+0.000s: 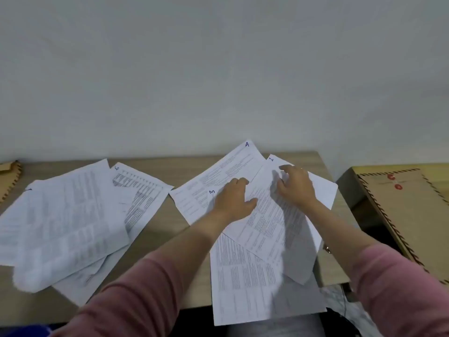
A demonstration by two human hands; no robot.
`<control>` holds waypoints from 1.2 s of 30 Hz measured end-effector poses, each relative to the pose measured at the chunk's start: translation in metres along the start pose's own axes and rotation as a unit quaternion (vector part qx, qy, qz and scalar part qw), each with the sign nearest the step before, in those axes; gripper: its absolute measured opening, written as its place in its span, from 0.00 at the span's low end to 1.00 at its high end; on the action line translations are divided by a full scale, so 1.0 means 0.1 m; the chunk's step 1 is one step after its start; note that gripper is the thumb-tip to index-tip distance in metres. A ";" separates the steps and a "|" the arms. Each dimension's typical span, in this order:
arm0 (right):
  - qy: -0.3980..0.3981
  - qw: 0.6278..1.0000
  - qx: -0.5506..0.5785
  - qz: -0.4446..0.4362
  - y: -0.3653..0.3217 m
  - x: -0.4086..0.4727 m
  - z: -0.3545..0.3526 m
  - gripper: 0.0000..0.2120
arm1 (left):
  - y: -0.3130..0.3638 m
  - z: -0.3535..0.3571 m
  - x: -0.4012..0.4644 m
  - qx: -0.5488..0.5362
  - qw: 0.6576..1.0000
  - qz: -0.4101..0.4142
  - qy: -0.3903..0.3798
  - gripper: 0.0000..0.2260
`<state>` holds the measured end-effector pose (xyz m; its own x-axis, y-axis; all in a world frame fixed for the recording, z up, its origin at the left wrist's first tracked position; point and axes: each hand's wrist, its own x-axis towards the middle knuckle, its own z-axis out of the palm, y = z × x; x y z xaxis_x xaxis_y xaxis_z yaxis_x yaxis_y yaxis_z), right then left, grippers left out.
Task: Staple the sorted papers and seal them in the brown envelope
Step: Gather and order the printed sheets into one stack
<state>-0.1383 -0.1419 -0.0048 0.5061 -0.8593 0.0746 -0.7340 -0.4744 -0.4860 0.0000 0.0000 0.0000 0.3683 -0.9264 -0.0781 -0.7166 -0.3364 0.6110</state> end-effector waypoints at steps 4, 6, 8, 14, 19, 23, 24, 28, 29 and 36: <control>0.019 0.999 -0.022 0.013 0.10 0.03 0.05 0.23 | 0.01 0.12 0.09 0.087 0.995 -0.001 0.042 0.29; 0.013 0.999 -0.040 0.005 0.15 0.00 0.12 0.24 | -0.03 0.18 0.09 0.084 0.995 -0.004 0.062 0.29; 0.019 0.999 -0.050 0.002 0.15 -0.02 0.14 0.24 | -0.11 0.24 0.07 0.066 0.994 -0.003 0.090 0.28; 0.013 0.997 -0.082 -0.008 0.16 -0.02 0.15 0.27 | -0.19 0.35 0.01 0.074 0.990 0.015 0.119 0.28; -0.016 0.994 -0.106 -0.011 0.20 0.01 0.16 0.35 | -0.17 0.28 -0.01 0.016 0.995 0.010 0.101 0.26; -0.048 0.991 -0.128 0.002 0.11 -0.01 0.15 0.31 | -0.29 -0.05 -0.20 -0.089 0.989 -0.005 0.114 0.20; -0.053 0.989 -0.138 0.008 0.05 -0.02 0.15 0.28 | -0.39 -0.15 -0.28 -0.089 0.984 -0.012 0.152 0.18; -0.033 0.983 -0.181 -0.010 -0.33 -0.01 0.21 0.23 | -0.96 -0.67 -0.64 -0.044 0.953 -0.122 0.272 0.14; -0.023 0.985 -0.166 -0.026 -0.50 -0.01 0.26 0.24 | -1.10 -0.81 -0.74 -0.035 0.942 -0.152 0.296 0.14; -0.013 0.976 0.016 -0.218 -2.26 -0.15 0.94 0.20 | -2.07 -1.65 -1.45 0.006 0.872 -0.286 0.397 0.14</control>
<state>0.0622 -0.0036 0.0225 0.7787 -0.5720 0.2579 -0.4327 -0.7872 -0.4393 0.1926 0.2316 0.0150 0.9584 -0.1992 0.2046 -0.2850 -0.7110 0.6428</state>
